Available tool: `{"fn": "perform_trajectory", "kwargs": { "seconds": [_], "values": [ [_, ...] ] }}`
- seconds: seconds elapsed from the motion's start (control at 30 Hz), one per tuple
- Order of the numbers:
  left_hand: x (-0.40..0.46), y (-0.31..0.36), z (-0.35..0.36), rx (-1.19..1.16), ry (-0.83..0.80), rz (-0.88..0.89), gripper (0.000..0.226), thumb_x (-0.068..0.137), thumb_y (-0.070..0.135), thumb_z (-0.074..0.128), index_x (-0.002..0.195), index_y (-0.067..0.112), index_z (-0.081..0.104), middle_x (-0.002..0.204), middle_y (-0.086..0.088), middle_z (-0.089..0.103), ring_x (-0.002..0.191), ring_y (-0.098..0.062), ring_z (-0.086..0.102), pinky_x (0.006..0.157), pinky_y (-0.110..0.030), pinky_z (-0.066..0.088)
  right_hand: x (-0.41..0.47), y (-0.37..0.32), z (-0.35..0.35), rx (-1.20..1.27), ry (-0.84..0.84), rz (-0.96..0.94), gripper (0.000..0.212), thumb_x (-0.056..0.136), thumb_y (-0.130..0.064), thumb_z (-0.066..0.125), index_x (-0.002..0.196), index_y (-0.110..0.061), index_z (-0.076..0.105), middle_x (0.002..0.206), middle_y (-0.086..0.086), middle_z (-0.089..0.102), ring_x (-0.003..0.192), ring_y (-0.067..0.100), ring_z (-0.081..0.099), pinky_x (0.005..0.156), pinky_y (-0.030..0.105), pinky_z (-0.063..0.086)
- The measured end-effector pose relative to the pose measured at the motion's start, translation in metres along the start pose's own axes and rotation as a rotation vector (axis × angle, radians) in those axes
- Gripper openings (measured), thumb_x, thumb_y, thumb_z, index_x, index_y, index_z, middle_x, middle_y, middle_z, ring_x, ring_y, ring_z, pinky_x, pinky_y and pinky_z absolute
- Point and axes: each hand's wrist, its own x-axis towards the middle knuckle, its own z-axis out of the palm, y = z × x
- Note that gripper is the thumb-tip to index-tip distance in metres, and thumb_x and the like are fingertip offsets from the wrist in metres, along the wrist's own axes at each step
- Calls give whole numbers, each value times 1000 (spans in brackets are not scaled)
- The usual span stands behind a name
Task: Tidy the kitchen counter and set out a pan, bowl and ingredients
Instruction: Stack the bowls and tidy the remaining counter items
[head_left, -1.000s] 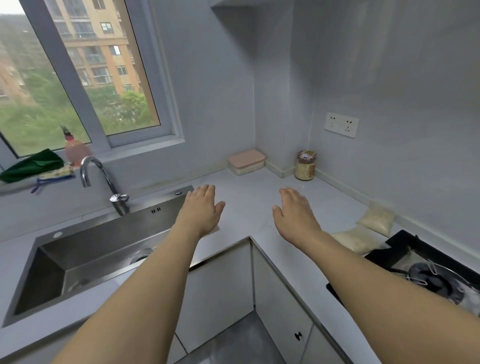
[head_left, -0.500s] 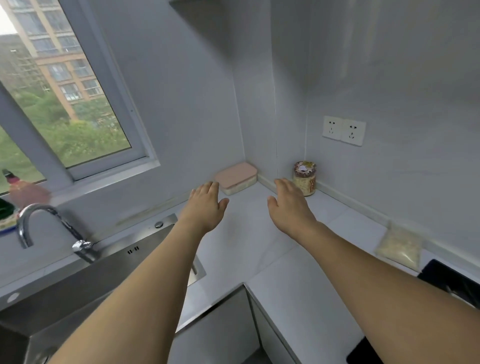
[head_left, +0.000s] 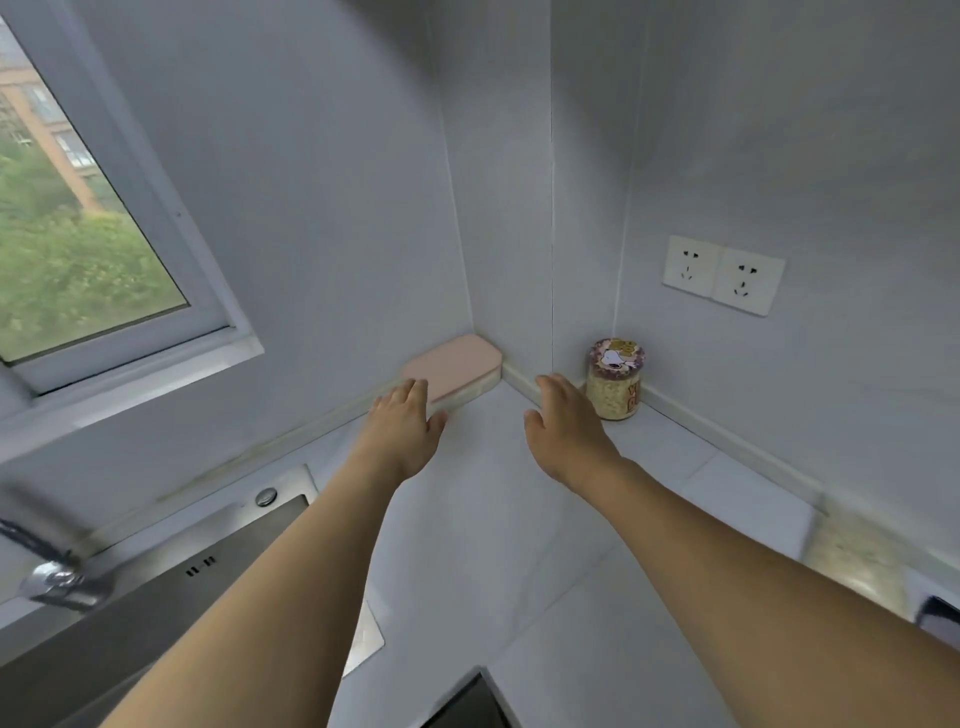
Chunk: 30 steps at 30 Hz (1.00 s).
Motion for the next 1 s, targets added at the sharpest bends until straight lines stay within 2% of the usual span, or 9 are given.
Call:
{"fn": "perform_trajectory", "kwargs": {
  "seconds": [0.2,0.3,0.4,0.57,0.73,0.8,0.87,0.93,1.0],
  "values": [
    [86,-44,19,-69,-38,-50,58,104,37,35,151,4,23,158,-14,25,143,-30,26,116,-36,19,86,1,31,22,8,84,49,97,-16,40,143,0,32,148,16,36,137,29,32,112,33,23],
    [125,-65,30,-168,-44,-111,59,104,36,36,151,2,22,158,-15,23,145,-28,23,117,-34,16,130,-1,48,46,-9,116,49,98,-15,41,144,0,31,149,17,34,137,30,32,113,33,22],
    [158,-87,46,-278,-68,-178,56,104,32,38,149,1,26,156,-15,29,142,-29,27,115,-34,20,172,-3,71,63,-45,157,52,99,-15,39,147,-1,27,152,17,30,139,30,29,115,34,21],
    [199,-115,83,-464,-62,-341,53,103,32,41,146,1,32,148,-15,38,135,-30,37,108,-36,30,235,0,110,93,-72,203,49,93,-17,42,140,-4,38,142,17,44,129,32,42,108,41,35],
    [236,-132,124,-713,-16,-532,57,101,31,46,144,-3,32,147,-21,40,133,-37,40,107,-42,35,283,10,145,90,-147,273,59,98,-20,43,151,-5,21,154,16,28,140,30,29,115,35,25],
    [251,-132,137,-813,-15,-656,55,102,29,45,146,-1,31,148,-19,41,134,-35,41,100,-34,37,303,14,163,105,-159,295,61,98,-20,44,151,-4,19,156,15,24,141,30,28,114,34,25],
    [264,-129,150,-884,-32,-713,49,103,27,43,143,1,35,142,-18,47,129,-34,47,86,-27,33,322,19,178,103,-159,309,61,97,-19,45,150,-3,19,155,16,24,141,30,28,114,35,26],
    [278,-129,166,-919,-42,-685,45,103,26,43,141,3,39,137,-17,52,121,-32,52,79,-22,30,341,26,191,86,-157,336,61,96,-18,46,149,-2,21,154,17,24,140,32,28,113,35,27],
    [287,-131,182,-940,-31,-619,41,102,26,45,136,4,46,129,-16,57,110,-28,56,74,-21,33,354,35,200,36,-141,349,59,95,-17,47,147,1,23,152,20,26,138,35,29,113,37,26]
  ]
}}
